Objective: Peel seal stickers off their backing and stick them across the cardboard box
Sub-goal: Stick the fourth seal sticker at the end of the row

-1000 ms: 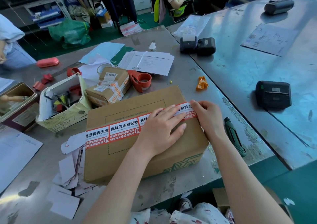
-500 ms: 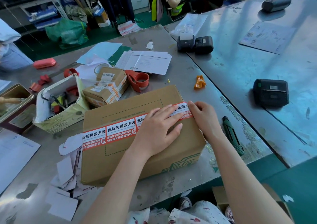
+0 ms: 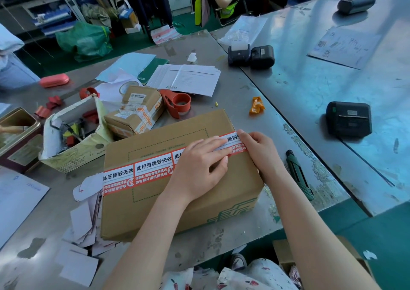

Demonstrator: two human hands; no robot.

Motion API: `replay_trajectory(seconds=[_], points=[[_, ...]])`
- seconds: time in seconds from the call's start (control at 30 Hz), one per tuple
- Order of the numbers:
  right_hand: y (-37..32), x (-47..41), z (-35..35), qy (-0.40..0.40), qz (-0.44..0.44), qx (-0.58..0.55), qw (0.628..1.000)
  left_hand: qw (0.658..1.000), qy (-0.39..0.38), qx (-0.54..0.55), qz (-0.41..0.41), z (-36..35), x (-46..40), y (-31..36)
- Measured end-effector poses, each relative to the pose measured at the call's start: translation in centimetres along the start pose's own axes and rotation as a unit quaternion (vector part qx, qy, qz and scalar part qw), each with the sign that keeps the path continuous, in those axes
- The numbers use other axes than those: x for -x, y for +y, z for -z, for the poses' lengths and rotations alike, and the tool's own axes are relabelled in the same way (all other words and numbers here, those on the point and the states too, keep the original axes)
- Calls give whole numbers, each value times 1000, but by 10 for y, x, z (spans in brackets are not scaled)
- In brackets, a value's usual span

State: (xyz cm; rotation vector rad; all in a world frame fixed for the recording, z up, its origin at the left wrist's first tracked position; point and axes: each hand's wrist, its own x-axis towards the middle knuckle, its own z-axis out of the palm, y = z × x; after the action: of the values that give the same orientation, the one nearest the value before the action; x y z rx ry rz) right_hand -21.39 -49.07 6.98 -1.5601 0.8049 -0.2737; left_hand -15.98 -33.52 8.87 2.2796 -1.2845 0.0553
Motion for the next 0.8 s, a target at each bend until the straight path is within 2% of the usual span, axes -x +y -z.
replay_trajectory(seconds=[0.8], points=[[-3,7,2,-9,-32,-24,999,1000,-7,-1,9,1,0,0]])
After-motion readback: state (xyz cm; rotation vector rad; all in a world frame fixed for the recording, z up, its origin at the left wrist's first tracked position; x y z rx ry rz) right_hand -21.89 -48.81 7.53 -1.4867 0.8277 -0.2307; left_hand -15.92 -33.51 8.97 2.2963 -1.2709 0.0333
